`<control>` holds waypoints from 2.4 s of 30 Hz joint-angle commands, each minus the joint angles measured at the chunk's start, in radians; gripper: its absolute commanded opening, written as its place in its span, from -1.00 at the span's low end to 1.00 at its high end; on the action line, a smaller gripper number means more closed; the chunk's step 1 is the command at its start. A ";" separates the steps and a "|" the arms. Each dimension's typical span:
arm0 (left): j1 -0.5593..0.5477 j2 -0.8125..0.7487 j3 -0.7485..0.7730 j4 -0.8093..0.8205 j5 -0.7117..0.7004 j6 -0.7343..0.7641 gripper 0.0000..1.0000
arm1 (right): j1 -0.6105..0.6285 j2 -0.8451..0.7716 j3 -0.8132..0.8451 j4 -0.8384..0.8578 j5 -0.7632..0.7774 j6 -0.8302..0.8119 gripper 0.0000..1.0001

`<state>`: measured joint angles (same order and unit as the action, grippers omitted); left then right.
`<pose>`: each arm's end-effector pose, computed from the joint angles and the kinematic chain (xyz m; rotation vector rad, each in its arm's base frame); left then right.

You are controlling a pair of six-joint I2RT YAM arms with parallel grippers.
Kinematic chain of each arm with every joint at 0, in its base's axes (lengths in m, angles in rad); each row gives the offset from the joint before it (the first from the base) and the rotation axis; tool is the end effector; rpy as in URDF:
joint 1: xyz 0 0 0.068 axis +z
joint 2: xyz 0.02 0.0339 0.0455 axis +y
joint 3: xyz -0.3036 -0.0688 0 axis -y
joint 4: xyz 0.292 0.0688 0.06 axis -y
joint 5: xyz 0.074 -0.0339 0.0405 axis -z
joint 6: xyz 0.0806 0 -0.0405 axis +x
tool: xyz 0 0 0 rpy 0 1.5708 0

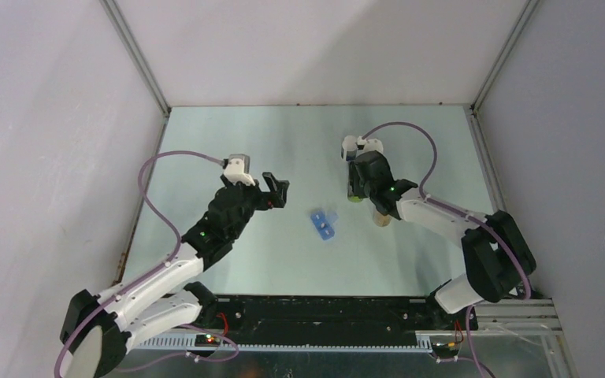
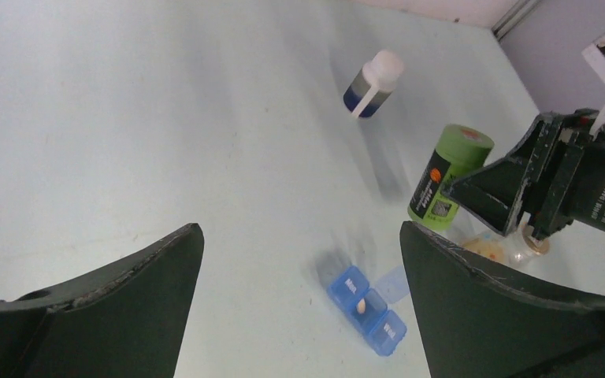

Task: Sort the pills into containers
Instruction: Place the pill bottle at the center of the board, then pick up the pill bottle at the center of the board.

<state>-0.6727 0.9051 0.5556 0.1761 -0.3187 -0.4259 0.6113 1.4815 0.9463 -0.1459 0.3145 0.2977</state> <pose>0.2313 -0.1520 0.2827 -0.0191 1.7647 -0.5273 0.3351 0.2044 0.2237 -0.1801 2.2094 0.1477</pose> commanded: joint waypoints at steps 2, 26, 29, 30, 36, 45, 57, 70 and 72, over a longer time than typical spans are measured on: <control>0.012 0.038 0.011 -0.052 0.026 -0.114 0.99 | -0.004 0.068 0.011 0.135 0.044 -0.005 -0.48; 0.065 0.238 -0.008 0.083 0.245 -0.325 0.93 | -0.091 0.287 0.214 -0.060 -0.009 0.036 0.48; 0.066 0.240 -0.010 0.080 0.243 -0.323 0.93 | -0.104 0.359 0.286 -0.066 -0.050 -0.004 0.51; 0.067 0.241 -0.011 0.075 0.243 -0.322 0.93 | -0.109 0.371 0.298 -0.068 -0.055 -0.018 0.51; 0.068 0.242 -0.012 0.066 0.236 -0.308 0.93 | -0.132 0.486 0.432 -0.126 -0.072 -0.019 0.54; 0.067 0.250 -0.004 0.057 0.231 -0.294 0.93 | -0.136 0.564 0.519 -0.119 -0.058 -0.013 0.44; 0.067 0.242 -0.011 0.053 0.230 -0.287 0.93 | -0.139 0.629 0.624 -0.193 -0.016 -0.003 0.02; 0.066 0.249 -0.005 0.152 0.370 -0.244 0.92 | -0.139 0.291 0.303 0.125 -0.116 0.005 -0.22; 0.065 0.261 0.009 0.181 0.416 -0.232 0.91 | -0.139 0.236 0.246 0.194 -0.139 0.020 -0.23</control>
<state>-0.6117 1.1522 0.5072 0.2539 -0.0113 -0.7063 0.4755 1.8755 1.2694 -0.1577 0.2226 0.2943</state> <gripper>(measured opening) 0.961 0.553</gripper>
